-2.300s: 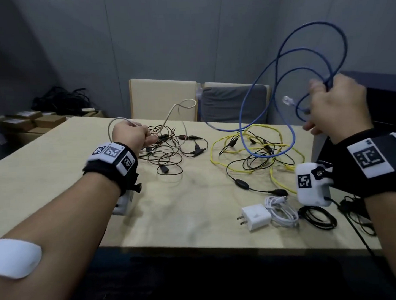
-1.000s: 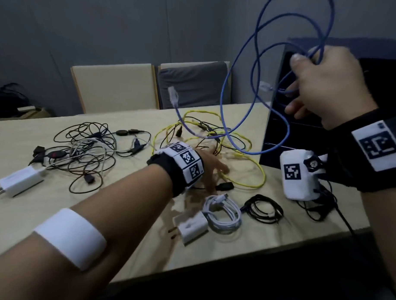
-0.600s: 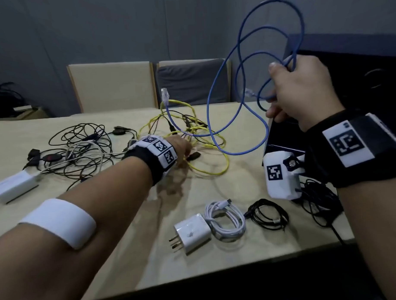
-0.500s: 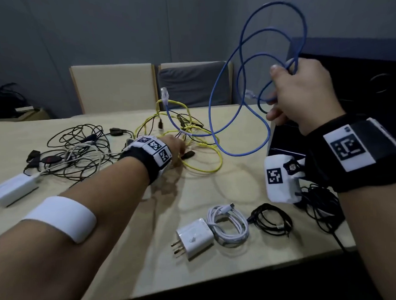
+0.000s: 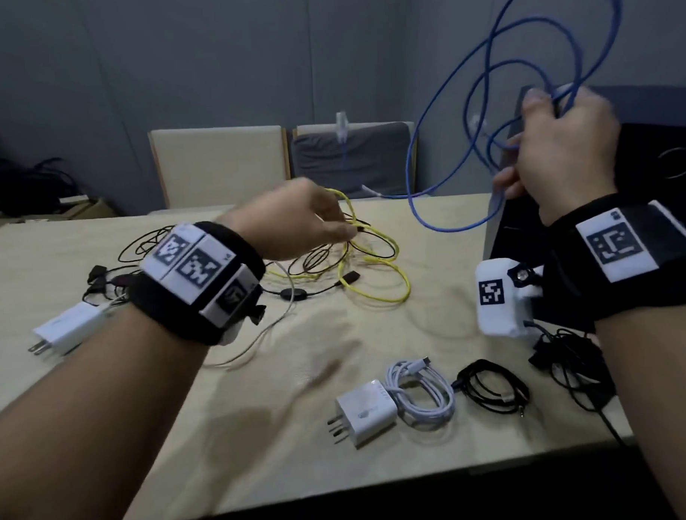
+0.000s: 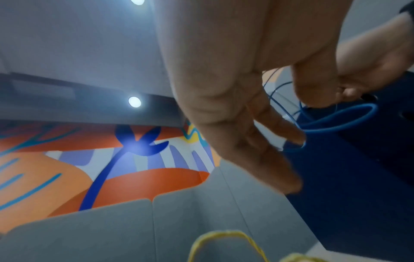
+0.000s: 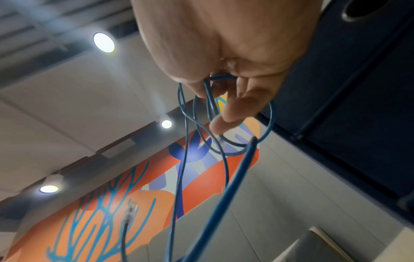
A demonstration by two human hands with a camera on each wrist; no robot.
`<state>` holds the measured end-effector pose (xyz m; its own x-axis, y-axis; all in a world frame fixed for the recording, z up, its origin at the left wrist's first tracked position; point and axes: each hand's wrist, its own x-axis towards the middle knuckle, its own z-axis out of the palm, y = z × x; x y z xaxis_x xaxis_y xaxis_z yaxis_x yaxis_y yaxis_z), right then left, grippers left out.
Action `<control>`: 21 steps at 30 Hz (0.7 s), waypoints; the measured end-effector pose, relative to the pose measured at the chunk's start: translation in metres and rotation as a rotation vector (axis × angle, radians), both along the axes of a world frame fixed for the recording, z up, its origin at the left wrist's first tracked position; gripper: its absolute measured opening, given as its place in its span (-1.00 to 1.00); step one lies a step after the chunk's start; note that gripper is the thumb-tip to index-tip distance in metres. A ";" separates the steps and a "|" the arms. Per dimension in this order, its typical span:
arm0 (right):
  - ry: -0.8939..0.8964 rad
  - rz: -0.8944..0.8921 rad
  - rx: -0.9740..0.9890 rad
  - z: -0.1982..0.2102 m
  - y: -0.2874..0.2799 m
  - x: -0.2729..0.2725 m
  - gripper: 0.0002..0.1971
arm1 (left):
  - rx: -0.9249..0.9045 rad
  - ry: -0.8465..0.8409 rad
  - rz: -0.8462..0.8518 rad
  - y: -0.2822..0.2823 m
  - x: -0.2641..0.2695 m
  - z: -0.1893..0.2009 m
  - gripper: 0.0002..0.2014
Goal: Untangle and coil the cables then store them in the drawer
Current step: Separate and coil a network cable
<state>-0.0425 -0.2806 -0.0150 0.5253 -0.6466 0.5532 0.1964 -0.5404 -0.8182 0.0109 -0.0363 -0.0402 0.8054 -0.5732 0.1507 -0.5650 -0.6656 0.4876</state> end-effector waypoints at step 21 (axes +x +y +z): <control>0.199 0.494 0.144 -0.032 0.066 0.078 -0.77 | -0.040 0.015 0.112 0.048 0.047 -0.003 -0.65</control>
